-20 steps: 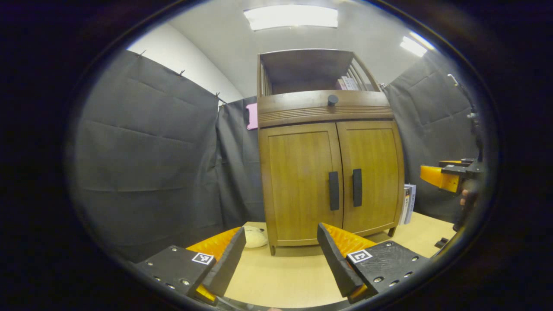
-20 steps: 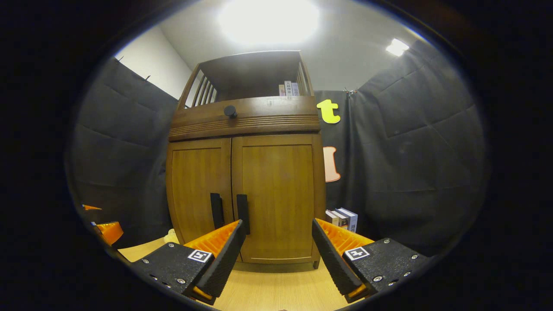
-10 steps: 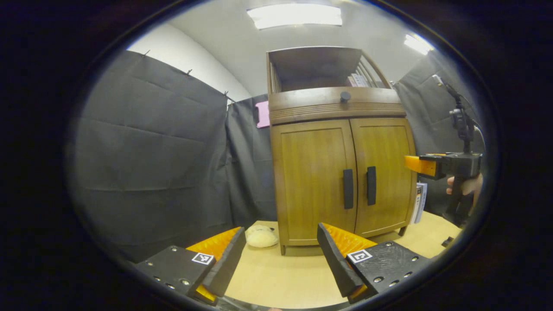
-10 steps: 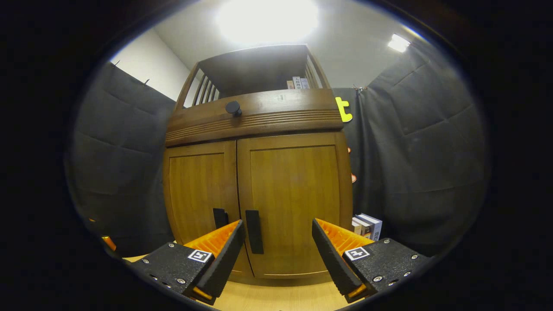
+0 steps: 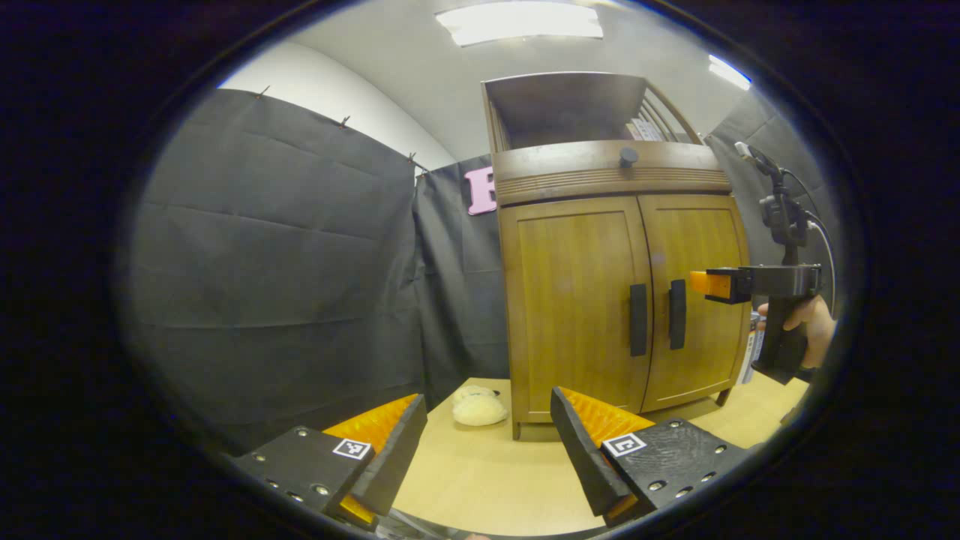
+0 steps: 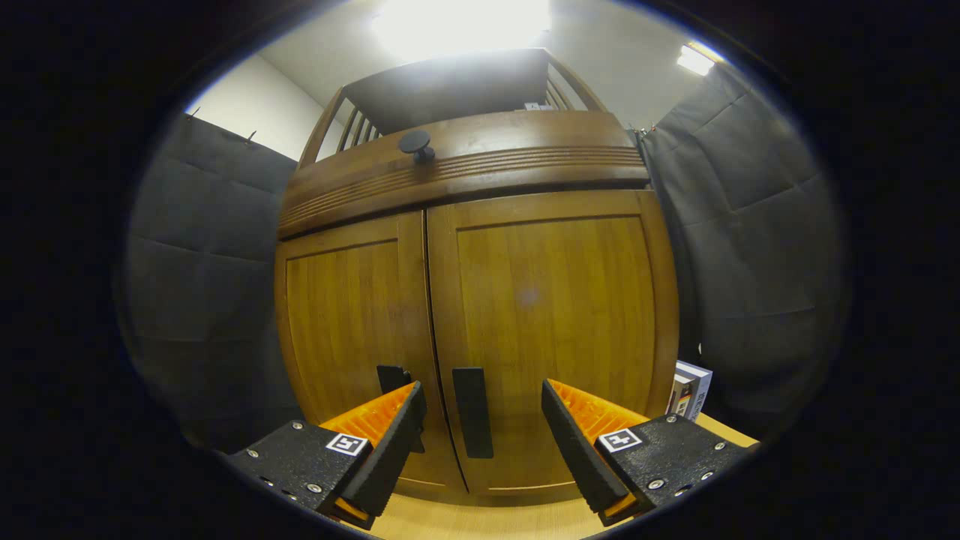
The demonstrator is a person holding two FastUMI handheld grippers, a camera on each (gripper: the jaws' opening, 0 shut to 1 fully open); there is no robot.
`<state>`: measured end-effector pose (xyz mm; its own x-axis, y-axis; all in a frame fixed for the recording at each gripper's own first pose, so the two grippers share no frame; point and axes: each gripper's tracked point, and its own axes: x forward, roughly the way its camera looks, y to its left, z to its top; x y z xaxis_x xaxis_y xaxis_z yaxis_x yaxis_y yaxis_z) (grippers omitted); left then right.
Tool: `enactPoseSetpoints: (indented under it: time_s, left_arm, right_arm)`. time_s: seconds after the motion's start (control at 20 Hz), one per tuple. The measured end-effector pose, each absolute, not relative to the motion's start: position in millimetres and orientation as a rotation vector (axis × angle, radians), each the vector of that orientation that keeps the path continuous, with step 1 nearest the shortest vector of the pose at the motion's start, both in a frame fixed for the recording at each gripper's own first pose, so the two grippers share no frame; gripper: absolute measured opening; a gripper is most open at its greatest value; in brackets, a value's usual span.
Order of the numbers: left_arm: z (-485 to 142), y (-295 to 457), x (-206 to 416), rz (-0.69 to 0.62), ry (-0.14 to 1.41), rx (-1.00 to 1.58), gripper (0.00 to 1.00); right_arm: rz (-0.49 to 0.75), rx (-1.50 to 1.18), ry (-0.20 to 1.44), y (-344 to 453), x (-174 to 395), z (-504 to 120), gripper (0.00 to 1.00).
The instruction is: Open the right door of the double-door shoe cabinet with the right hand, and open the left door with the left hand.
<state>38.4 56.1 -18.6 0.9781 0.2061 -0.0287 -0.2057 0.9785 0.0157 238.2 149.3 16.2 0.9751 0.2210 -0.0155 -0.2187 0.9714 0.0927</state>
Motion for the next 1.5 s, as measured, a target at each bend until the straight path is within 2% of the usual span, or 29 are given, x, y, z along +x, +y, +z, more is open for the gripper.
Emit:
enactPoseSetpoints:
  time_s: [0.4,0.45,0.5,0.65,0.85,0.9,0.95,1.1,1.3,1.5]
  left_arm:
    - [-25,65,42,0.273,0.052,0.019,1.00]
    - [-25,65,42,0.278,0.058,0.016,1.00]
    - [-24,65,41,0.283,0.062,0.015,1.00]
    - [-25,67,41,0.301,0.068,0.014,1.00]
    - [-26,68,41,0.315,0.078,0.010,1.00]
    - [-25,68,41,0.317,0.079,0.008,1.00]
    - [-25,68,41,0.320,0.081,0.006,1.00]
    - [-25,69,41,0.322,0.083,0.002,1.00]
    - [-24,68,41,0.318,0.074,0.000,1.00]
    - [-25,69,42,0.311,0.064,0.001,1.00]
  right_arm:
    - [0.209,0.093,0.110,165,285,-19,0.95]
    - [0.211,0.093,0.121,167,289,-24,0.90]
    - [0.216,0.091,0.132,169,290,-28,0.92]
    - [0.218,0.076,0.153,174,300,-37,0.88]
    - [0.212,0.079,0.179,181,306,-53,0.70]
    - [0.209,0.080,0.179,180,310,-52,0.61]
    - [0.204,0.083,0.184,179,312,-54,0.58]
    - [0.187,0.111,0.200,175,313,-56,0.37]
    - [0.189,0.078,0.201,176,312,-56,0.29]
    - [0.203,0.079,0.200,174,307,-53,0.29]
